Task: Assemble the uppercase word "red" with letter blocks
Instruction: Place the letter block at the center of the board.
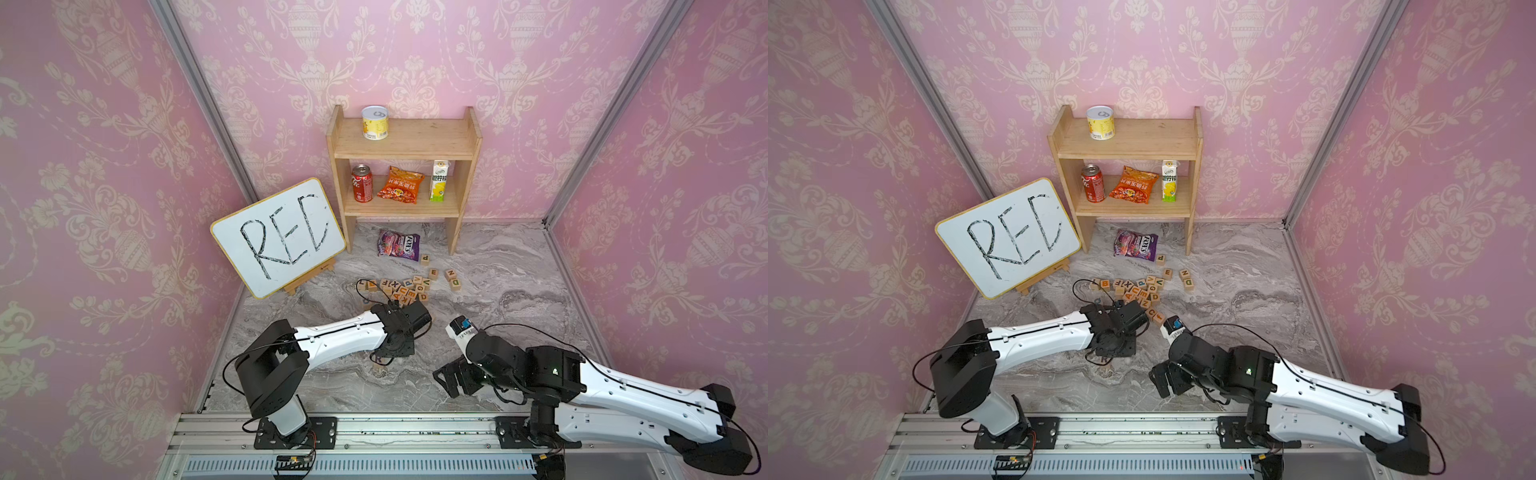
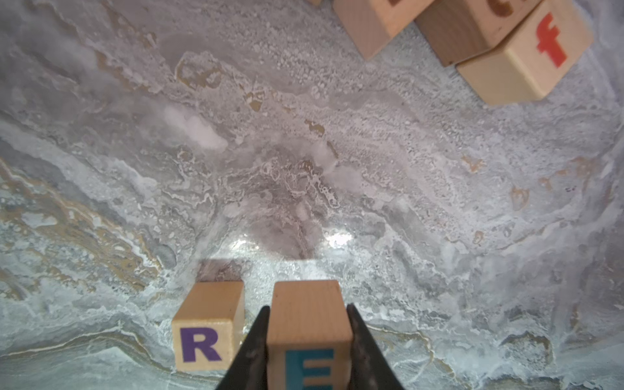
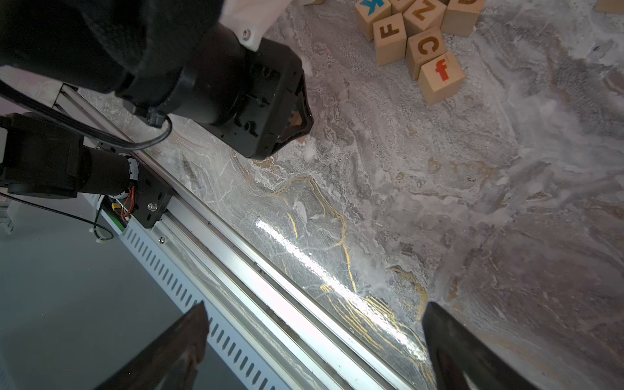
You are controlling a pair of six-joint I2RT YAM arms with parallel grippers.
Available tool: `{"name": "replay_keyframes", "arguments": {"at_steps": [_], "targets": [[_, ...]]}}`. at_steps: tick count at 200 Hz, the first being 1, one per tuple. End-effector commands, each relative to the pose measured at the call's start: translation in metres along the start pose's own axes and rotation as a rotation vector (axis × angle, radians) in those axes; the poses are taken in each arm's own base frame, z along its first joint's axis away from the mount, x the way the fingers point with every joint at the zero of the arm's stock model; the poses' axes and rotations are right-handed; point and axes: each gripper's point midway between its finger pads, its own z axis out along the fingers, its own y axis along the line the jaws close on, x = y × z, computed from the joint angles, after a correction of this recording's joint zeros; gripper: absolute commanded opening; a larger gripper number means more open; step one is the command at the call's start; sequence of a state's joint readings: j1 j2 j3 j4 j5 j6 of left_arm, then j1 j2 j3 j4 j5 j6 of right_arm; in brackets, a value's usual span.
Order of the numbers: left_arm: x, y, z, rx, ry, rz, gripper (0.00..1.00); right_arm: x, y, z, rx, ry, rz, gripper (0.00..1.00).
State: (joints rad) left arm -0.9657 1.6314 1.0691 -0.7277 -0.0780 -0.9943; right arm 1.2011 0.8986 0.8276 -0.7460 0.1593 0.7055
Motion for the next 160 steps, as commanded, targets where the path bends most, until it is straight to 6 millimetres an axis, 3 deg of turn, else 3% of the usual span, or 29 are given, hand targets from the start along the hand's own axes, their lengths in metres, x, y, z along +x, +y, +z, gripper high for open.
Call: {"name": "replay_keyframes", "arguments": {"at_steps": [1,80,160], "targets": [[0.003,0.002,-0.004,0.008,-0.028,-0.023,0.0,0.006,-0.005,0.003,0.044,-0.011,0.023,1.0],[0.015,0.0,0.005,0.01,-0.025,-0.014,0.0,0.015,0.006,0.005,0.06,-0.008,-0.003,1.0],[0.028,0.0,0.02,0.003,-0.006,-0.013,0.0,0.021,-0.003,0.001,0.068,-0.007,0.022,1.0]]}}
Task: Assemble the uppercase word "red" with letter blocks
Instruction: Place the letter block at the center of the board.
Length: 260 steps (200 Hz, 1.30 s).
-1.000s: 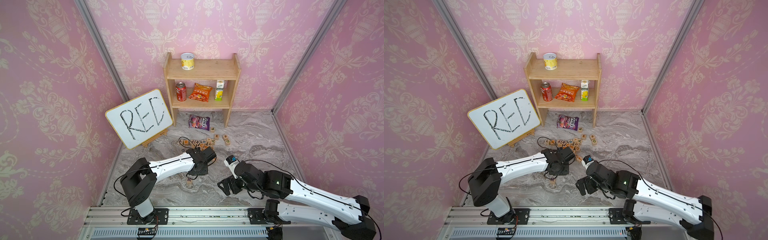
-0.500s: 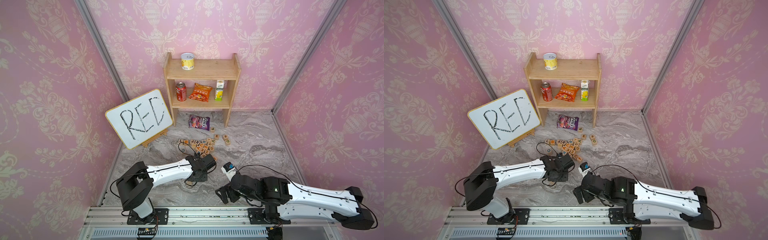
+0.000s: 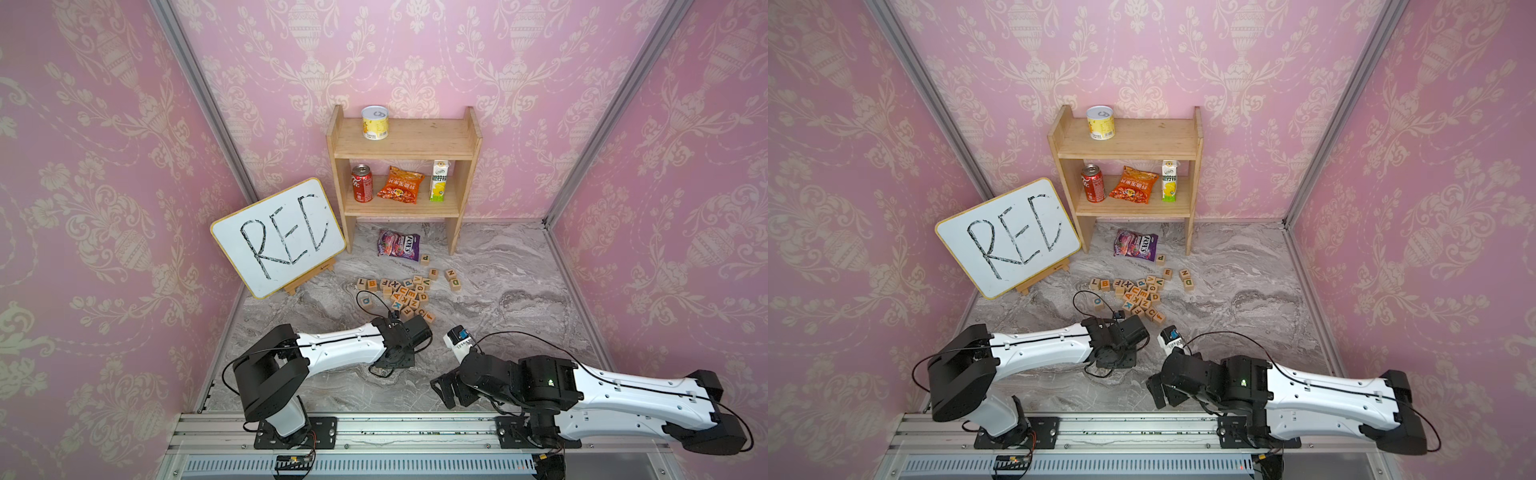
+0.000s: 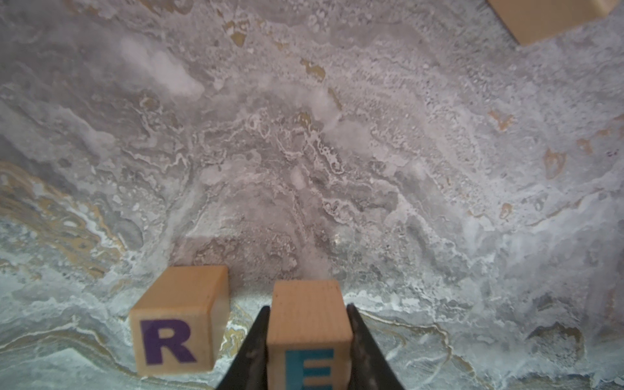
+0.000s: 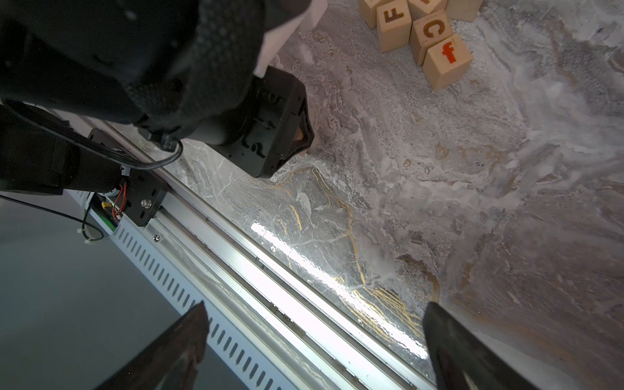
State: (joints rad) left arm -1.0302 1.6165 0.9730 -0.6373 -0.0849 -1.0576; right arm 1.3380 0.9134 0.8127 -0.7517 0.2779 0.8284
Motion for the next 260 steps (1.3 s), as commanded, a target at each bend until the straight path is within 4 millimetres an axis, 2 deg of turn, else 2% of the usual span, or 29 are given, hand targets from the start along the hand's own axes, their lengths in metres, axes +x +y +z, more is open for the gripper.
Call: {"name": "replay_keyframes", "arguments": {"at_steps": [1,85,134,186,207,214,260], "targets": [[0.004,0.002,0.006,-0.015,-0.003,-0.01,0.0,0.007,-0.011,-0.002,0.034,0.009,0.014,1.0],[0.012,0.003,0.017,-0.041,0.013,-0.005,0.0,0.009,-0.015,-0.005,0.038,0.009,0.011,1.0],[0.012,-0.002,0.018,-0.027,0.014,0.006,0.17,0.011,-0.018,-0.005,0.04,0.006,0.014,1.0],[0.01,-0.004,0.016,-0.024,0.007,0.017,0.31,0.01,-0.019,-0.004,0.044,0.002,0.011,1.0],[0.009,-0.004,0.015,-0.026,0.005,0.022,0.33,0.009,-0.019,-0.004,0.046,-0.001,0.011,1.0],[0.009,-0.003,0.016,-0.029,0.005,0.023,0.37,0.009,-0.019,-0.004,0.047,-0.002,0.01,1.0],[0.009,-0.003,0.016,-0.032,0.007,0.034,0.38,0.008,-0.019,-0.004,0.05,-0.008,0.012,1.0]]}}
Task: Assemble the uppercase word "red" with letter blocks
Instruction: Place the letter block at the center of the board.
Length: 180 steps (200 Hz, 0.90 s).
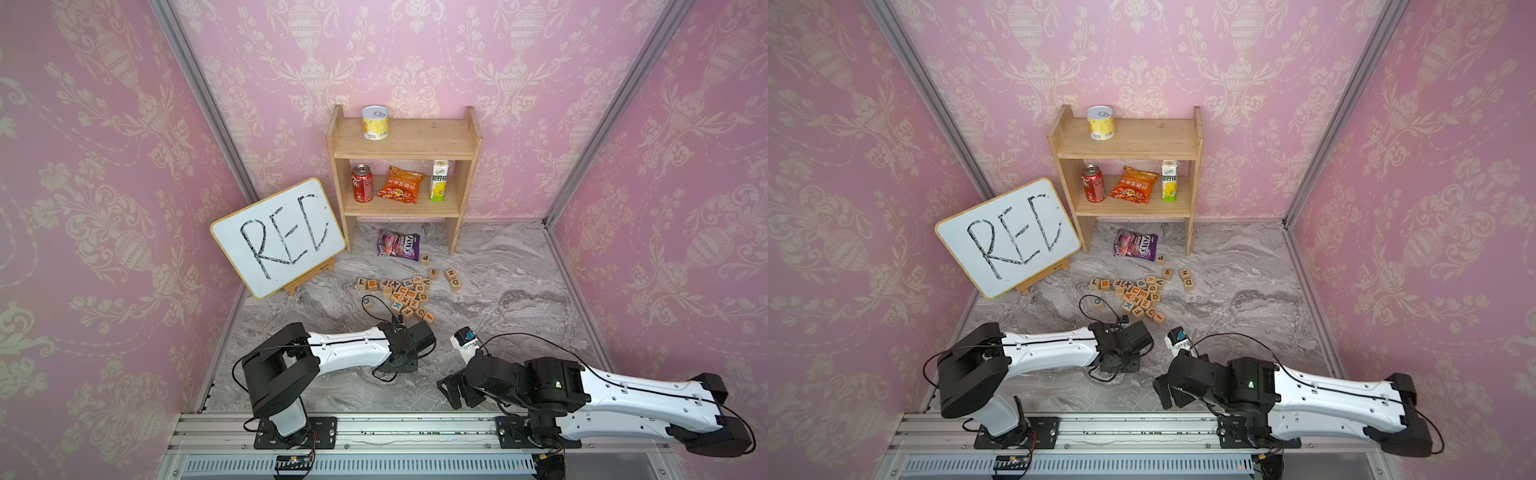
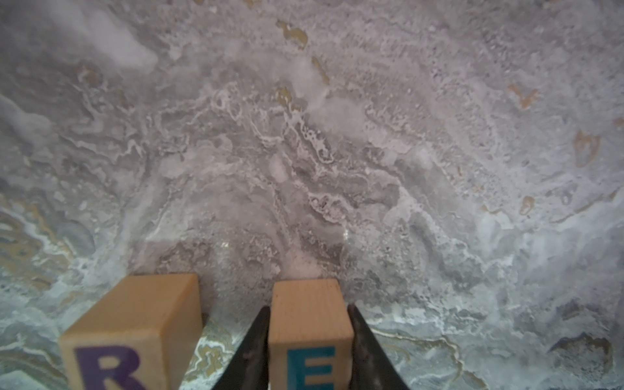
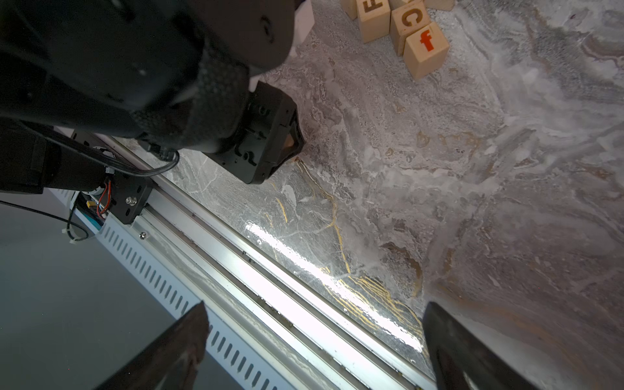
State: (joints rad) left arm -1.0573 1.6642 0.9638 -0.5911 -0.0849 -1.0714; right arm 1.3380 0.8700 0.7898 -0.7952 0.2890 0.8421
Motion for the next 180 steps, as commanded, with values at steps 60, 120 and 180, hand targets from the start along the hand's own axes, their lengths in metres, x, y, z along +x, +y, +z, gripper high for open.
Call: {"name": "replay_keyframes", "arguments": {"at_steps": [60,120,180], "targets": [[0.0,0.001,0.002,-0.033,0.004,0.038,0.46,-0.001,-0.006,0.001,0.034,-0.017,-0.001,1.0],[-0.004,-0.005,0.003,-0.038,0.006,0.071,0.51,-0.005,-0.004,0.002,0.046,-0.02,-0.012,1.0],[-0.012,-0.008,0.003,-0.049,0.006,0.098,0.61,-0.011,-0.012,-0.001,0.066,-0.041,0.005,1.0]]}}
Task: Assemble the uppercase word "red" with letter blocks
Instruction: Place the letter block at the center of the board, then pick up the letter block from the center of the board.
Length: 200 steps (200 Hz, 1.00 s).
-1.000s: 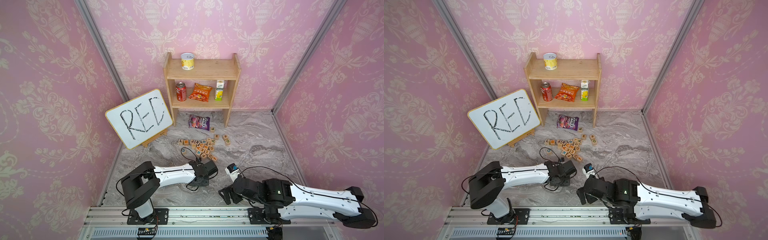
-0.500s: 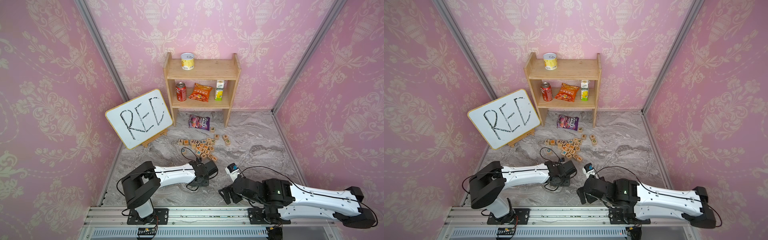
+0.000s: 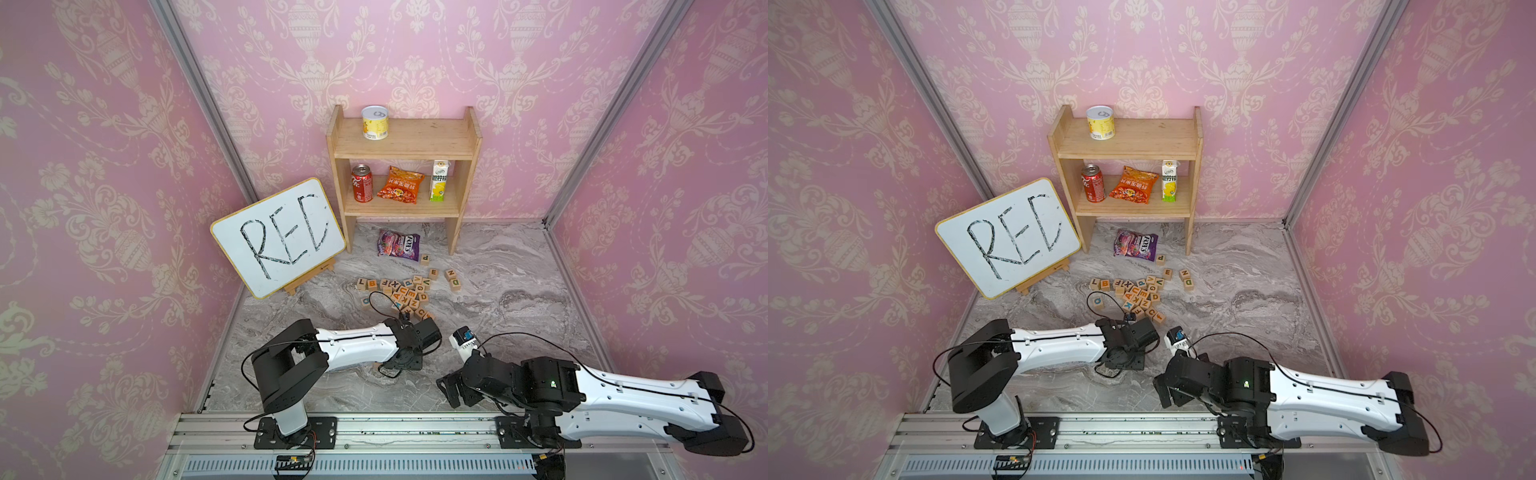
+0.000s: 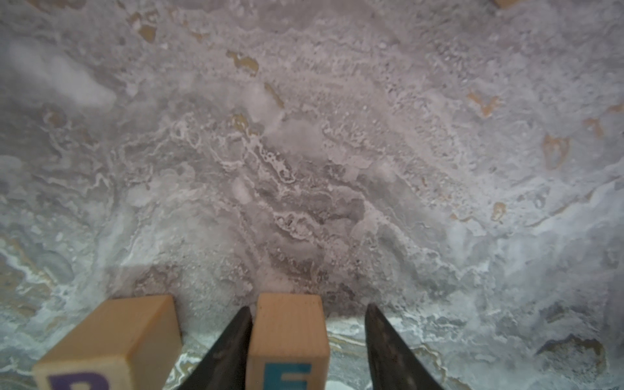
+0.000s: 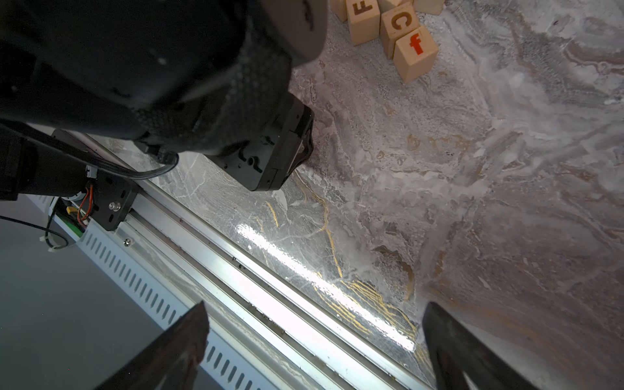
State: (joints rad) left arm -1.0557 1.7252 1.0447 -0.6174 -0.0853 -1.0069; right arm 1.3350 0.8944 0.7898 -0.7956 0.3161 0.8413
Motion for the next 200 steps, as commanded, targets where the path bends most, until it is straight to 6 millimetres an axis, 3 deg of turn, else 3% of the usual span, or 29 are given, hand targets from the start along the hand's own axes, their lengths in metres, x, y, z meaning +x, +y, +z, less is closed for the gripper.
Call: {"name": "replay_keyframes", "arguments": {"at_steps": [1,31,95,143,200], "targets": [[-0.004,0.007,0.002,-0.044,0.004,0.034,0.61,-0.01,-0.008,-0.005,0.029,-0.035,0.013,1.0],[-0.011,0.009,0.002,-0.047,0.005,0.032,0.7,-0.013,-0.017,-0.008,0.037,-0.044,0.036,1.0],[-0.029,-0.001,0.003,-0.05,0.003,0.088,0.64,-0.024,-0.026,-0.006,0.05,-0.035,0.054,1.0],[-0.045,-0.014,-0.005,-0.043,-0.017,0.143,0.65,-0.03,-0.037,0.0,0.061,-0.015,0.099,1.0],[-0.074,-0.013,-0.018,-0.011,-0.038,0.113,0.67,-0.048,-0.056,0.002,0.075,0.003,0.171,1.0]]}}
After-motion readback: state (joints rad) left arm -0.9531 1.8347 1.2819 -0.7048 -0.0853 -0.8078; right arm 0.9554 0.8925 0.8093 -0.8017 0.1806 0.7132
